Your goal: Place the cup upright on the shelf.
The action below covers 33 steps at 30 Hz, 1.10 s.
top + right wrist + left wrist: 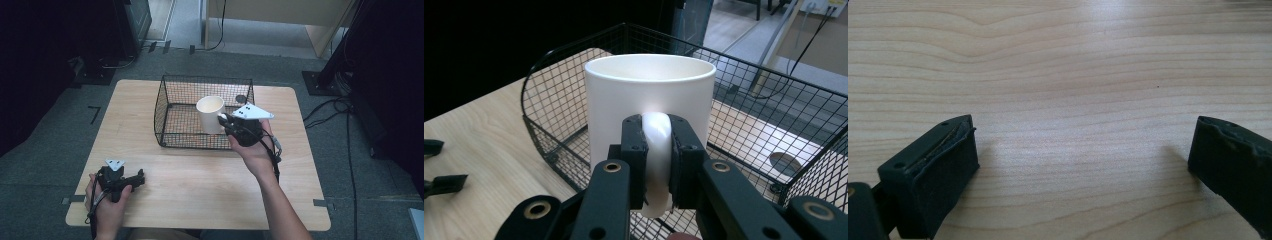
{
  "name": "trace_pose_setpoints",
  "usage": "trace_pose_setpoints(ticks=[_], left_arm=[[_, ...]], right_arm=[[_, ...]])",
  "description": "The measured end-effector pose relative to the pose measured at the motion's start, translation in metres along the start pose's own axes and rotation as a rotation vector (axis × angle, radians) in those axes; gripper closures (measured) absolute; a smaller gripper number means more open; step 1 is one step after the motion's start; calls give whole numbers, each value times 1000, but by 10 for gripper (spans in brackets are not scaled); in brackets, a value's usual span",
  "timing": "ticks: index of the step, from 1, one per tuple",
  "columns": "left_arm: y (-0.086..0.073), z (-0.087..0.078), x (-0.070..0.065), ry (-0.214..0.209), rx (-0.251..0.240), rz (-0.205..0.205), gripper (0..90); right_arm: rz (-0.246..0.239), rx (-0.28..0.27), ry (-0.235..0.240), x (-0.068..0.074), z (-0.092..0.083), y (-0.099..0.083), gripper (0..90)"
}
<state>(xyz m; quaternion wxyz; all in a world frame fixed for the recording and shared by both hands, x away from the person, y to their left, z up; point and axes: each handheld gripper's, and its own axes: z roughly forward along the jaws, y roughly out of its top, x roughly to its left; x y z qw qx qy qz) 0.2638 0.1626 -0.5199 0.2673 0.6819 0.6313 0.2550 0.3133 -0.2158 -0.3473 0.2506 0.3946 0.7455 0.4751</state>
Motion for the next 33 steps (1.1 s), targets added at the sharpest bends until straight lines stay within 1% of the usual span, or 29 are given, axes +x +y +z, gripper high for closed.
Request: trace_pose_setpoints(ticks=[3,9,19,26,33], left_arm=[[0,0,0,0,-1,-1,0],[0,0,0,-1,-1,1,0],[0,0,0,-2,2,4,0],[0,0,0,-3,2,5,0],[0,0,0,-4,2,5,0]], right_arm=[[9,6,-10,-4,7,0,805],[16,38,-31,-12,23,-2,805],[45,102,-71,-26,54,-14,806],[65,141,-84,-31,73,-21,806],[81,182,-88,-32,90,-28,805]])
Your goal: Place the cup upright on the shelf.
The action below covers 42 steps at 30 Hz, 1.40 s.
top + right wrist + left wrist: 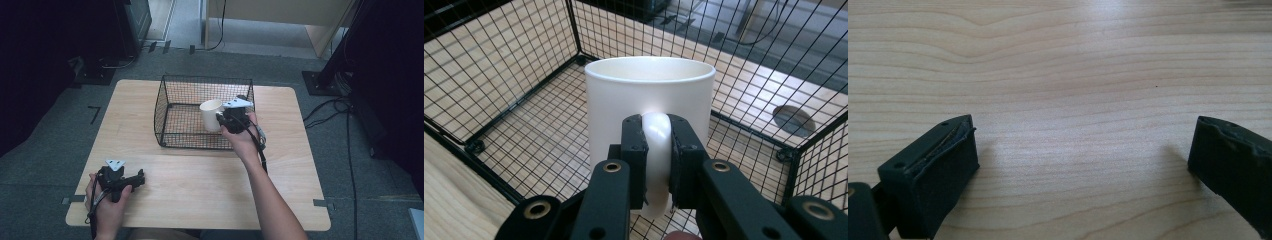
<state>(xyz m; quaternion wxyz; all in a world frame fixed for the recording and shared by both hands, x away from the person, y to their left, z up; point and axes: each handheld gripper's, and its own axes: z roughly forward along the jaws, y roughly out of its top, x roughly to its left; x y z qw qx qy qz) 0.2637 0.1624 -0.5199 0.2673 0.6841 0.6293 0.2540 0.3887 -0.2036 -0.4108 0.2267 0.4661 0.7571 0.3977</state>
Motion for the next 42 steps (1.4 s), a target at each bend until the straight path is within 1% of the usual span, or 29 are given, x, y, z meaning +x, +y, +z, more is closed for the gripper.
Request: trace_pose_setpoints(ticks=[6,11,13,17,21,27,31,42], left_arm=[[0,0,0,-1,0,0,0],[0,0,0,-1,1,1,0],[0,0,0,-2,1,1,0],[0,0,0,-2,0,1,0],[0,0,0,-2,0,1,0],[0,0,0,-2,1,1,0],[0,0,0,-2,0,2,0],[0,0,0,-2,0,2,0]], right_arm=[[14,36,-5,-3,12,-2,805],[30,63,-7,-6,18,-4,804],[36,64,-1,-7,19,-4,804],[30,71,4,-7,21,-3,803],[48,75,4,-9,21,-4,799],[46,82,-2,-9,21,-5,785],[65,79,-5,-10,21,-5,779],[75,94,-11,-12,21,-6,740]])
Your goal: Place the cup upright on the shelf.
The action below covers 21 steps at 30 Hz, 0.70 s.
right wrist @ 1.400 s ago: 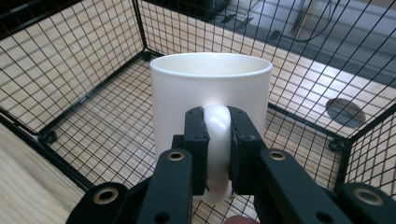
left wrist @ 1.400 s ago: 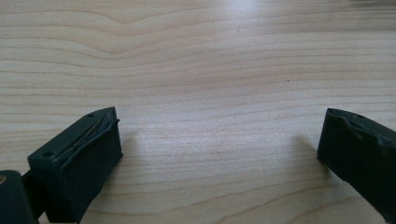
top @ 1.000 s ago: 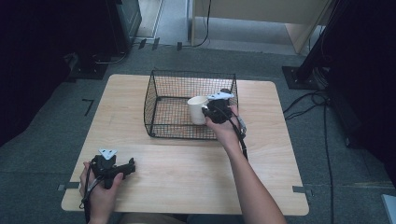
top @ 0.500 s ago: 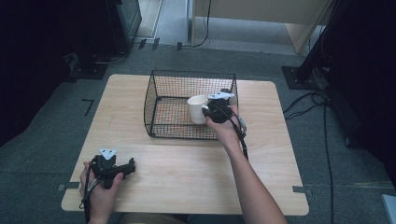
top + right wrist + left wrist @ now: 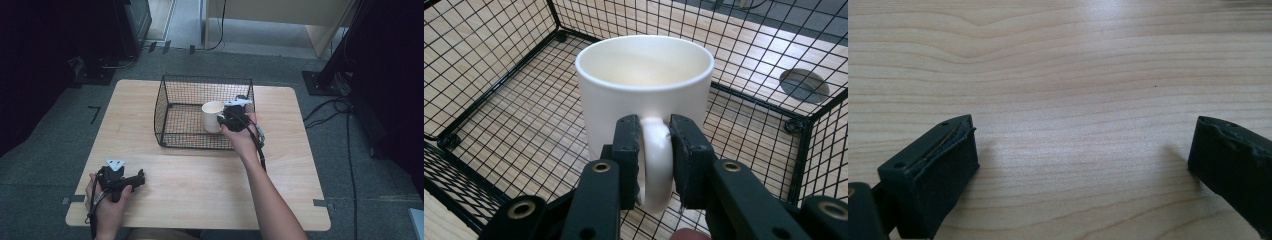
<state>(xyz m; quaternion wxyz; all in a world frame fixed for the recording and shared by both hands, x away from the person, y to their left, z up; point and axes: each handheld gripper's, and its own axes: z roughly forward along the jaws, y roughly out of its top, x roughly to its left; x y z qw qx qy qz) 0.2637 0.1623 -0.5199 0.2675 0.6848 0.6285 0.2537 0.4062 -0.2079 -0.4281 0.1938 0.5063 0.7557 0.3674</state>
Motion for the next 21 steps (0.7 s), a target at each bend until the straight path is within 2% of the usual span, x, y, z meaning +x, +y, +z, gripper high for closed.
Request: trace_pose_setpoints(ticks=[21], left_arm=[[0,0,0,-3,1,2,0]], right_arm=[[10,8,-12,-1,4,-2,731]])
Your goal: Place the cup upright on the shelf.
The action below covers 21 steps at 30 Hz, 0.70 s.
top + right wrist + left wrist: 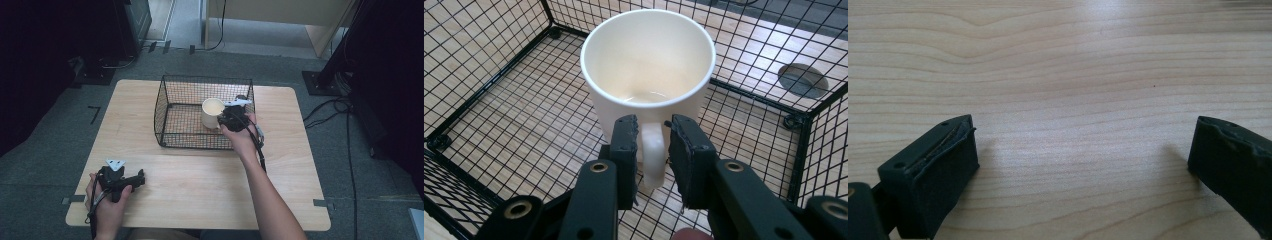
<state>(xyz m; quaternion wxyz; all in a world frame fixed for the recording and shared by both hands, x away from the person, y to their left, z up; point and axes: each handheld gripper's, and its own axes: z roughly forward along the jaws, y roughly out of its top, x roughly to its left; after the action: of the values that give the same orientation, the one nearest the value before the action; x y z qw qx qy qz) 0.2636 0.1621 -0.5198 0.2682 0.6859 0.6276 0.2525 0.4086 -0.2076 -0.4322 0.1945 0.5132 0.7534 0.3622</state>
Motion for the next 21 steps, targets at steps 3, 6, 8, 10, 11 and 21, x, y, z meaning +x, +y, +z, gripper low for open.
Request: trace_pose_setpoints(ticks=[3,6,8,10,11,21], left_arm=[[0,0,0,0,1,1,0],[0,0,0,0,0,2,0],[0,0,0,0,0,2,0],[0,0,0,0,1,3,0],[0,0,0,0,1,1,0],[0,0,0,-1,0,2,0]], right_arm=[[-1,-4,-2,0,-1,0,729],[2,-8,2,-2,-3,-2,711],[4,-17,11,-2,-6,-3,692],[-1,-26,17,-2,-9,-5,666],[1,-31,22,-2,-11,-6,650],[-7,-71,100,1,-37,-14,455]])
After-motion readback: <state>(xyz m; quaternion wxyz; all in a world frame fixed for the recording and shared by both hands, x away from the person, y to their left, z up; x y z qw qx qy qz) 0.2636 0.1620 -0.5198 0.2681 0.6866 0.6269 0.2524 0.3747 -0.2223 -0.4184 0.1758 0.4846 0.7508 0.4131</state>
